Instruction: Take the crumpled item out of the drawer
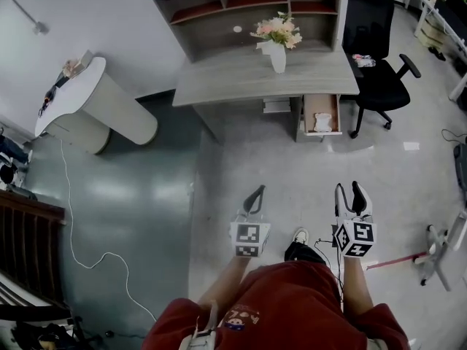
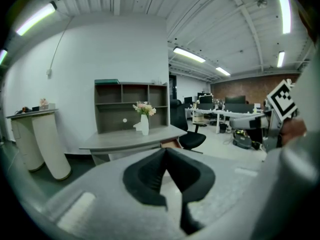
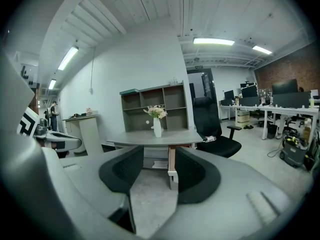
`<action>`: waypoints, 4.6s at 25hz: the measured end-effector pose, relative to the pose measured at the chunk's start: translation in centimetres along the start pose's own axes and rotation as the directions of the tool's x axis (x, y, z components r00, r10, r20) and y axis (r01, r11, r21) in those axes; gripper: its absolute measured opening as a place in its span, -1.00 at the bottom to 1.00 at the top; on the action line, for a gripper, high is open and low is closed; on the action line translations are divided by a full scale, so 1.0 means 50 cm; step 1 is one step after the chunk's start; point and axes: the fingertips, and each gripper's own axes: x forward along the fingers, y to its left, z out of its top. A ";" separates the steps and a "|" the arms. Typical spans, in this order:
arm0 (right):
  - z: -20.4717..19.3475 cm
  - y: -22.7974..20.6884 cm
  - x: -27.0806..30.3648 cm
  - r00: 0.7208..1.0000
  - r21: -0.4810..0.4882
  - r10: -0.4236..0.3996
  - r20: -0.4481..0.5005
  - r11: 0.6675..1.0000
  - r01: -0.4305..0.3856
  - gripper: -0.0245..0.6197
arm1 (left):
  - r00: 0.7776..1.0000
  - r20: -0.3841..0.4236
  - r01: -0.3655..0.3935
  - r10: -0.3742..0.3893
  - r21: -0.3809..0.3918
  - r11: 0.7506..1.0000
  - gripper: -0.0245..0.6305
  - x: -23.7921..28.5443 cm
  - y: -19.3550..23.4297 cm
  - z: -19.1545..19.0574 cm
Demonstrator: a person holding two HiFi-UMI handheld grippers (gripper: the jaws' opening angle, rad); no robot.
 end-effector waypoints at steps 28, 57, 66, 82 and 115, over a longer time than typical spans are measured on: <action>0.080 -0.227 0.319 0.999 0.009 0.027 -0.028 1.000 -0.026 -0.37 | 1.000 -0.020 -0.002 0.002 -0.041 0.999 -0.93 0.383 0.009 0.108; 0.199 -0.131 0.798 0.995 -0.033 -0.080 -0.058 0.996 0.079 -0.37 | 0.995 0.020 0.098 -0.098 -0.010 0.995 -0.93 0.769 0.393 0.207; 0.183 -0.151 0.839 0.989 -0.007 -0.128 -0.071 0.992 0.128 -0.37 | 0.989 0.004 0.147 -0.147 0.018 0.989 -0.93 0.833 0.406 0.205; 0.112 -0.236 0.917 0.981 0.008 -0.115 -0.158 0.993 0.118 -0.37 | 0.982 -0.064 0.177 -0.176 0.006 0.984 -0.93 0.941 0.351 0.174; -0.329 -0.368 1.048 0.825 0.069 -0.041 -0.563 0.993 0.096 -0.37 | 0.890 -0.357 0.281 -0.282 -0.056 0.958 -0.93 1.111 0.207 -0.139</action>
